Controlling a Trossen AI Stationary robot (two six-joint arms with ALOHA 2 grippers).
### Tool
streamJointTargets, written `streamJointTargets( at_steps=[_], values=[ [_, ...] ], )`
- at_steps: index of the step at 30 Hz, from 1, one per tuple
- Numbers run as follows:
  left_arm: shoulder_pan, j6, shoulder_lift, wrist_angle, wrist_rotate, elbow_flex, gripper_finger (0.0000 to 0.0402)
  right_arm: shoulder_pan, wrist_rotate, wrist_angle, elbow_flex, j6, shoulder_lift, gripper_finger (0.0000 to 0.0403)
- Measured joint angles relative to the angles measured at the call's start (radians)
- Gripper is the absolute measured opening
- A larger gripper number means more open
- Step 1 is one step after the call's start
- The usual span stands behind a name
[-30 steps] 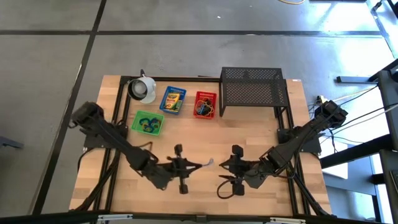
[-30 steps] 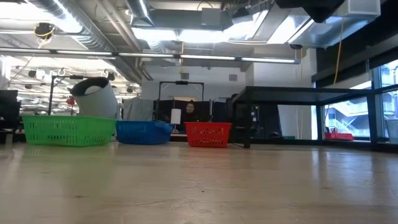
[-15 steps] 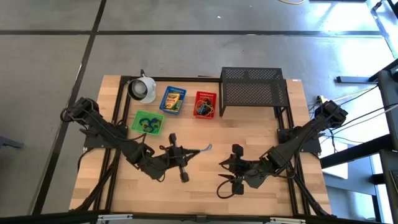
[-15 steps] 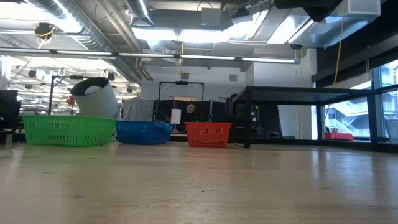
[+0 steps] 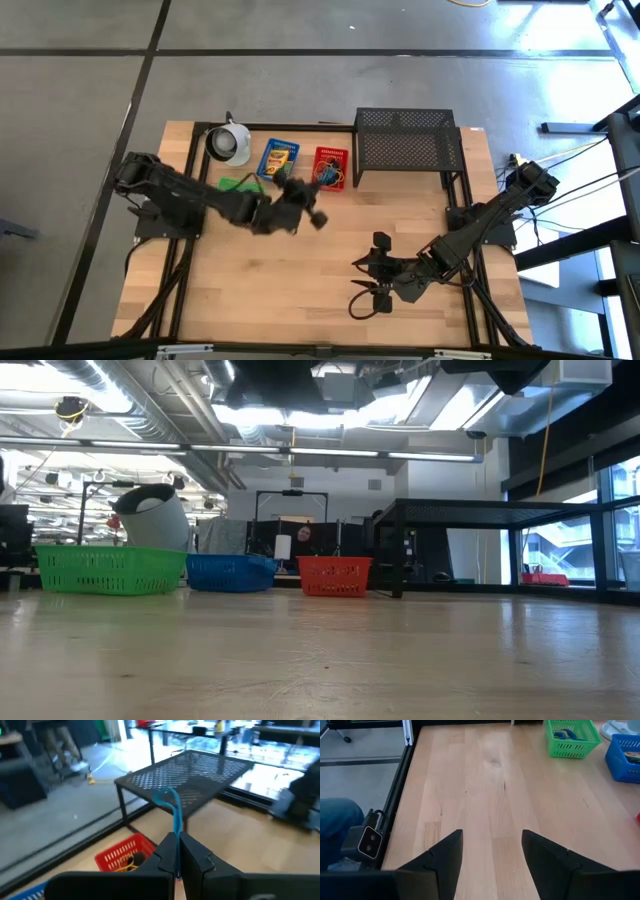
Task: Pick & Place Office Desk Supplies
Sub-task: Put the blue rubber band into the red bin
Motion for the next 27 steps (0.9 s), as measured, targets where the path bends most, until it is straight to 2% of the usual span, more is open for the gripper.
streamJointTargets(
  at_steps=[5, 13, 20, 27],
  values=[
    [0.129, -0.060, 0.055, 0.001, 0.123, 0.000, 0.0006, 0.000, 0.000, 0.000, 0.000, -0.029, 0.000, 0.0207],
    [0.289, -0.075, 0.214, 0.020, 0.216, 0.000, 0.0006, 0.000, 0.000, 0.000, 0.000, -0.051, 0.000, 0.0207],
    [0.360, -0.097, 0.338, 0.123, 0.403, 0.000, 0.0006, 0.000, 0.000, 0.002, 0.000, -0.078, 0.000, 0.0207],
    [0.385, -0.113, 0.378, 0.110, 0.424, 0.000, 0.0006, 0.000, 0.000, 0.003, 0.000, -0.080, 0.000, 0.0207]
  ],
)
